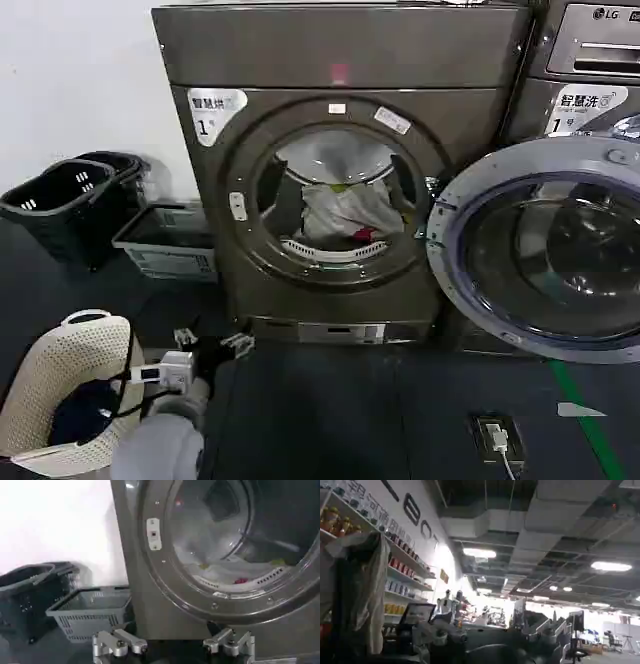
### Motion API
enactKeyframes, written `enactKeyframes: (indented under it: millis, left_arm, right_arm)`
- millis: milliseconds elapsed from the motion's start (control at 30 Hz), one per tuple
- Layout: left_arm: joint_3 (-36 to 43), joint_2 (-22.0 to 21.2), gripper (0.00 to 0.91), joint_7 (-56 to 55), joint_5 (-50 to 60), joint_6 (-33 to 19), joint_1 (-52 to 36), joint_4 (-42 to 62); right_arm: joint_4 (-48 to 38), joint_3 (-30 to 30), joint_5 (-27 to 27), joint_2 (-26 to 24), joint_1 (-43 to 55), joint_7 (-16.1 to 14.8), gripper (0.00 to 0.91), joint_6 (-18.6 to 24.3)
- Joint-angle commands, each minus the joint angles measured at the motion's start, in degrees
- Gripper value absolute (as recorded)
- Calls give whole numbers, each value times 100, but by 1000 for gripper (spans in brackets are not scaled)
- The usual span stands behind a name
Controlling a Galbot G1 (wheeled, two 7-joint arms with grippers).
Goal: Grasp the clothes from the dryer.
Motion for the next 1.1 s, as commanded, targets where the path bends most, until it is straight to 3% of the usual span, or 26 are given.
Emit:
enactKeyframes:
  millis: [33, 200, 1100]
  left_arm:
    - [9, -29, 907, -59, -138, 280, -23, -16]
    - [-14, -23, 907, -92, -170, 280, -10, -22]
    - [40, -33, 907, -58, -200, 280, 18, -46]
  right_arm:
    - [-60, -140, 143, 8, -2, 189, 907, 409]
    - [-147, -185, 171, 3, 30, 210, 907, 545]
    - [-143, -169, 446, -16, 7, 441, 907, 341]
